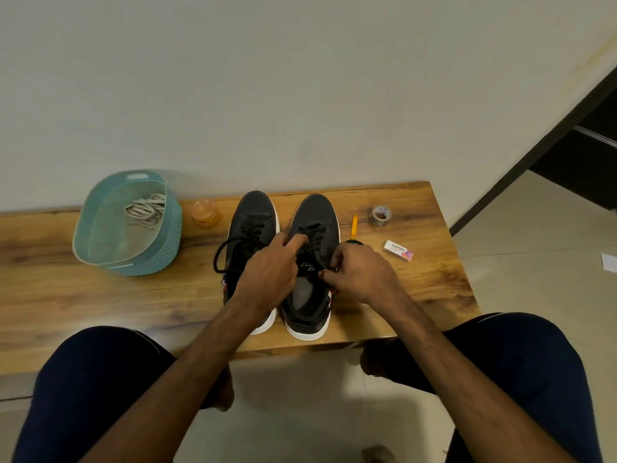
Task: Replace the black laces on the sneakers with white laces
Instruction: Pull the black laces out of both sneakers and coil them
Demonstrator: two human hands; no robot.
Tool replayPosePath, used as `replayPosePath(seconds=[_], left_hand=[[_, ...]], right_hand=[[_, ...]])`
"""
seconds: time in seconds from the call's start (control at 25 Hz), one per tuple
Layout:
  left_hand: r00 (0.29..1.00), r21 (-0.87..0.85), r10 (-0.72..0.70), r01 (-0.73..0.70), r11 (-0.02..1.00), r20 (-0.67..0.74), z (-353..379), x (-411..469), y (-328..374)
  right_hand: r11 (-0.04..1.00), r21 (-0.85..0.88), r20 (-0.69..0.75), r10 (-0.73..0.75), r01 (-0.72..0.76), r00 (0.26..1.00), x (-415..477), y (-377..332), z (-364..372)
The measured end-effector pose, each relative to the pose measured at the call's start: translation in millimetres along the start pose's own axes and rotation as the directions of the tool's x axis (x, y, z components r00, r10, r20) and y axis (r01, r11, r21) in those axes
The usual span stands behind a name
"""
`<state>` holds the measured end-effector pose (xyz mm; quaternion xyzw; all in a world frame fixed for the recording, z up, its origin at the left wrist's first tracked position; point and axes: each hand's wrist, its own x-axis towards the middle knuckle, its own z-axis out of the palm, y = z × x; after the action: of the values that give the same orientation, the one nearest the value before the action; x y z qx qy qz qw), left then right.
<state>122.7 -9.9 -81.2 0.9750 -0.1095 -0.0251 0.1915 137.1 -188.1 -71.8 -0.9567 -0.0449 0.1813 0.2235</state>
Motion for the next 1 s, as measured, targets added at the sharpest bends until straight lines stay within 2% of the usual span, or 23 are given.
replayPosePath(seconds=[0.2,0.32,0.4,0.48,0.52,0.56,0.6,0.64,0.68,0.72,0.76,0.8,0.84,0.92,1.0], left_hand=[[0.998,0.148,0.039,-0.032,0.988,-0.044,8.2,0.4,9.7],[0.997,0.129,0.03,-0.02,0.991,-0.074,12.8,4.3,12.2],[0.995,0.002,0.002,-0.002,1.0,-0.099,10.4,7.7,11.4],[0.982,-0.227,-0.144,0.113,0.967,-0.122,6.1,11.8,1.8],[0.961,-0.394,-0.261,0.206,0.895,-0.091,3.6,14.7,-4.6],[0.933,-0.555,-0.36,0.286,0.781,-0.026,1.7,16.9,-10.5],[0.914,-0.632,-0.405,0.322,0.705,0.014,0.6,17.5,-13.9],[0.92,-0.623,-0.391,0.314,0.716,0.014,-1.3,17.5,-13.2],[0.948,-0.518,-0.315,0.255,0.816,-0.031,-3.4,16.5,-10.0],[0.981,-0.344,-0.18,0.145,0.928,-0.072,-3.4,15.8,-7.0],[0.996,-0.167,-0.032,0.018,0.986,-0.084,-4.4,15.2,-3.2],[0.991,-0.008,0.097,-0.098,0.995,-0.088,-4.7,14.9,-1.1],[0.985,0.064,0.151,-0.146,0.987,-0.08,-5.9,14.6,-0.2],[0.992,0.099,0.115,-0.109,0.989,-0.05,-9.7,14.2,0.1],[0.993,0.112,0.073,-0.062,0.992,-0.095,-14.8,15.9,1.2]], right_hand=[[0.996,-0.047,-0.038,-0.071,0.069,0.997,-0.8,-2.4,6.0],[0.993,-0.084,-0.034,-0.086,0.083,0.996,-1.0,-6.0,9.6],[0.994,-0.096,-0.023,-0.05,0.047,0.998,-2.2,-7.9,10.2],[0.996,-0.086,-0.022,-0.001,-0.001,1.0,-3.5,-9.6,8.7],[0.997,-0.073,-0.021,0.013,-0.014,1.0,-4.0,-10.0,8.0],[0.998,-0.06,-0.019,0.02,-0.021,1.0,-4.2,-10.3,7.7],[0.998,-0.054,-0.019,0.021,-0.022,1.0,-5.0,-11.0,7.4],[0.998,-0.055,-0.019,0.018,-0.019,1.0,-5.6,-11.6,7.4],[0.998,-0.066,-0.018,0.007,-0.009,1.0,-6.4,-12.2,7.4],[0.997,-0.077,-0.016,-0.004,0.002,1.0,-6.6,-12.3,7.6],[0.996,-0.083,-0.015,-0.013,0.012,1.0,-6.8,-12.3,7.8],[0.996,-0.083,-0.009,-0.018,0.017,1.0,-6.7,-12.1,8.3],[0.996,-0.081,-0.006,-0.022,0.022,1.0,-6.5,-12.3,8.3],[0.996,-0.083,0.001,-0.022,0.022,1.0,-6.2,-12.3,7.7],[0.997,-0.082,-0.005,-0.017,0.017,1.0,-6.1,-12.2,7.9]])
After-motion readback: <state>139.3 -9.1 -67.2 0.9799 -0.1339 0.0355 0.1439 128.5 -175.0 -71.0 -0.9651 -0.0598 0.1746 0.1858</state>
